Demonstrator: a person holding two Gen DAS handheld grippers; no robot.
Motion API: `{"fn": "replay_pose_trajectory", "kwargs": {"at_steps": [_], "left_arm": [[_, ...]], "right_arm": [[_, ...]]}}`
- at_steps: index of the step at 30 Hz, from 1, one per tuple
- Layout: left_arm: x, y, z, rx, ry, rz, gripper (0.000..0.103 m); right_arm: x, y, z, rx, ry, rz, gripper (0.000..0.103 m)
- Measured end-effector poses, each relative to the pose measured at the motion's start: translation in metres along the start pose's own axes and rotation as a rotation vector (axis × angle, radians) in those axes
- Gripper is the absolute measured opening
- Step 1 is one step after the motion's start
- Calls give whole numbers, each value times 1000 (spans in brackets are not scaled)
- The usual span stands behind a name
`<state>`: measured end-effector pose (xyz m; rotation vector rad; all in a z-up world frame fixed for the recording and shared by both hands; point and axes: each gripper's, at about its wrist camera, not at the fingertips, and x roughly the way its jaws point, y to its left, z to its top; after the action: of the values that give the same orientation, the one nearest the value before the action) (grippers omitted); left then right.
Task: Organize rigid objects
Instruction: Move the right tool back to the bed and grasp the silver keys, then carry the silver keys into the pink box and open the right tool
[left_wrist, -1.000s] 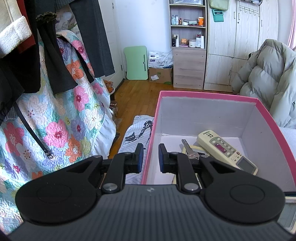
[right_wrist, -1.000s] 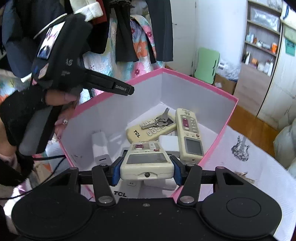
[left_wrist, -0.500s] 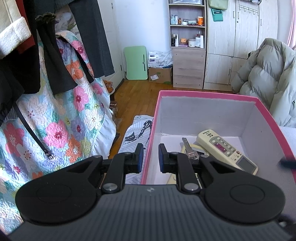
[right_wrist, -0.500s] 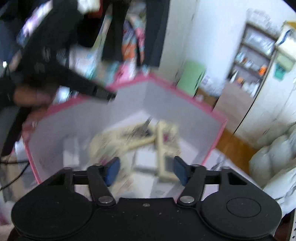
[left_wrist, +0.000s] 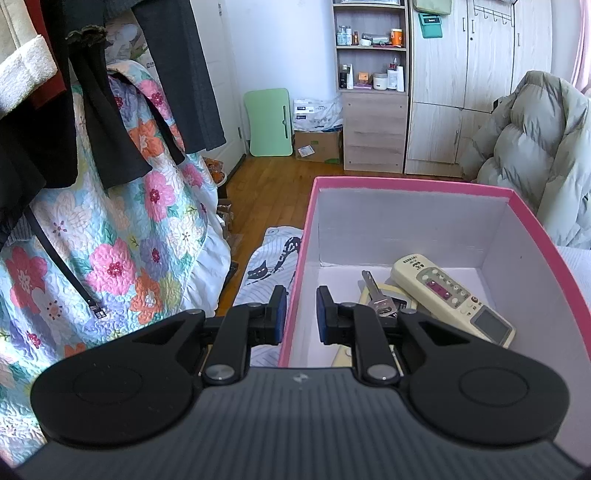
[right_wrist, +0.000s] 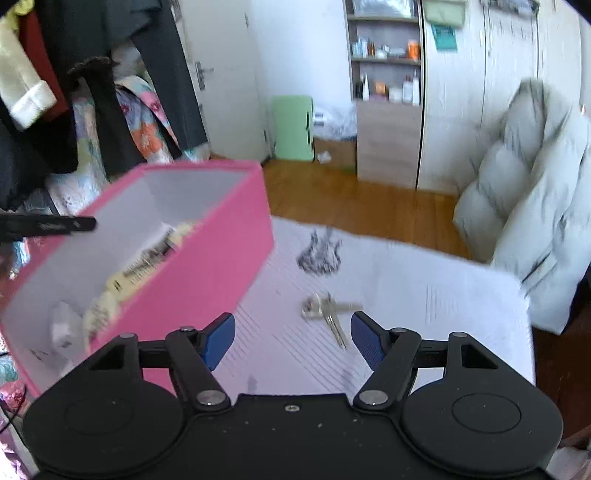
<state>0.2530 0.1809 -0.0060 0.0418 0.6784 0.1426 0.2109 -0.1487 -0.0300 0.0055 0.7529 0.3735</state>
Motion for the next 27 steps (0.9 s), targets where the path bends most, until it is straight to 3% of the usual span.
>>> {"fn": "replay_pose_trajectory", "kwargs": {"at_steps": [5, 8, 15, 16, 17, 20, 21, 27], "left_arm": [[-1, 0, 0, 1, -3, 1, 15], [-1, 1, -1, -4, -5, 2, 14], [-1, 1, 0, 14, -4, 9, 14], [-1, 0, 1, 20, -4, 12, 14], [-1, -2, 0, 26, -4, 17, 14], [-2, -3, 0, 35, -5, 23, 14], [-2, -5, 0, 35, -6, 23, 14], [-2, -5, 0, 36, -6, 24, 14]], "right_arm": [[42, -14, -6, 33, 29, 6, 73], [66, -10, -3, 13, 87, 2, 58], [92, -5, 0, 47, -9, -75, 61], [94, -2, -1, 22, -20, -94, 56], [94, 2, -2, -9, -26, -124, 35], [86, 2, -4, 6, -58, -99, 24], [80, 0, -4, 27, -73, -82, 6], [49, -2, 3, 73, -156, -53, 5]]}}
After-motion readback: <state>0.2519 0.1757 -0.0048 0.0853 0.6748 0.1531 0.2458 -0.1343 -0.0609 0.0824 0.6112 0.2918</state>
